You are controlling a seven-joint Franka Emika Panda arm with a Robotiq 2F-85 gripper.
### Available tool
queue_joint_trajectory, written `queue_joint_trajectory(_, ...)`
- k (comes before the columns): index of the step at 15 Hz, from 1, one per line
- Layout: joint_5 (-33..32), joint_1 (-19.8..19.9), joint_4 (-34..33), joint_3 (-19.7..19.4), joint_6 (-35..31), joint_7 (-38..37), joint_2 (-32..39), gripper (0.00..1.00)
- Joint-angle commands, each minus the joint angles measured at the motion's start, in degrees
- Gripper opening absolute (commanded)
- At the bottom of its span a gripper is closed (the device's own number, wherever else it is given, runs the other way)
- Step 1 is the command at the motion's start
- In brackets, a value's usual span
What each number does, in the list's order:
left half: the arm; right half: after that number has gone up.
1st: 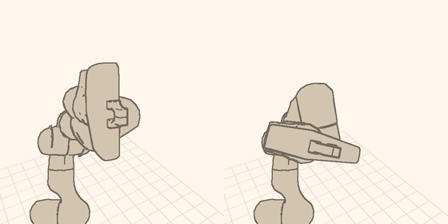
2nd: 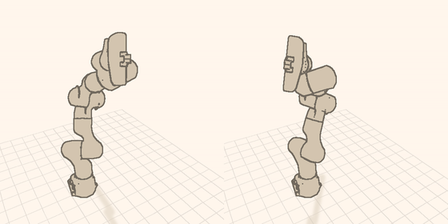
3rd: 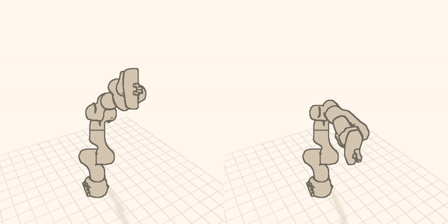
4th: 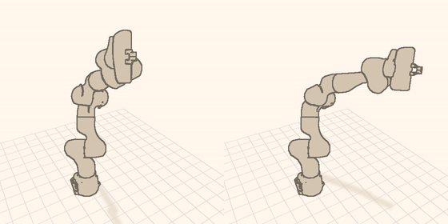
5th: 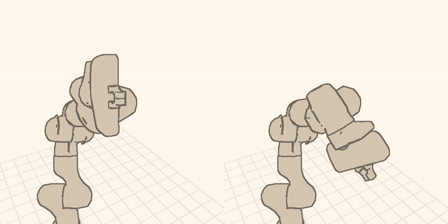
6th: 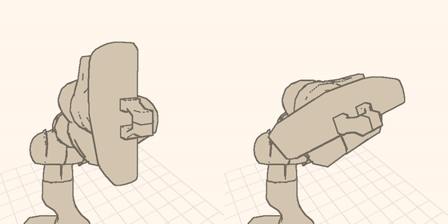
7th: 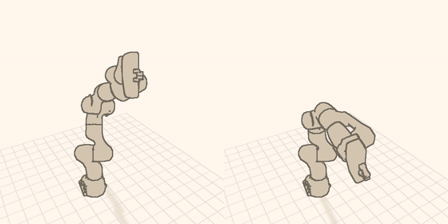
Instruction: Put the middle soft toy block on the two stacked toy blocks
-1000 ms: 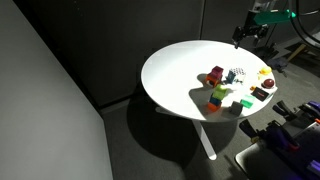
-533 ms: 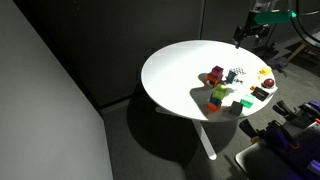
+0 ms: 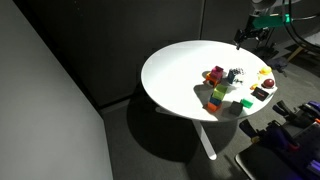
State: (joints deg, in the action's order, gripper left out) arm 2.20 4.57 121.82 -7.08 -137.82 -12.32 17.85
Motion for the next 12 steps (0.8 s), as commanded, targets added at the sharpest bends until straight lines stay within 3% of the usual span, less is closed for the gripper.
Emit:
queue_joint_trajectory(1,0.4,0.4,-3.3,0.0,-2.7,0.6,4.5,1.00)
queue_joint_trajectory(5,0.9,0.7,-5.8,0.1,-5.4,0.9,9.2,1.00)
queue_joint_trajectory(12,1.2,1.8,-11.9,0.0,-4.2,0.7,16.9,1.00)
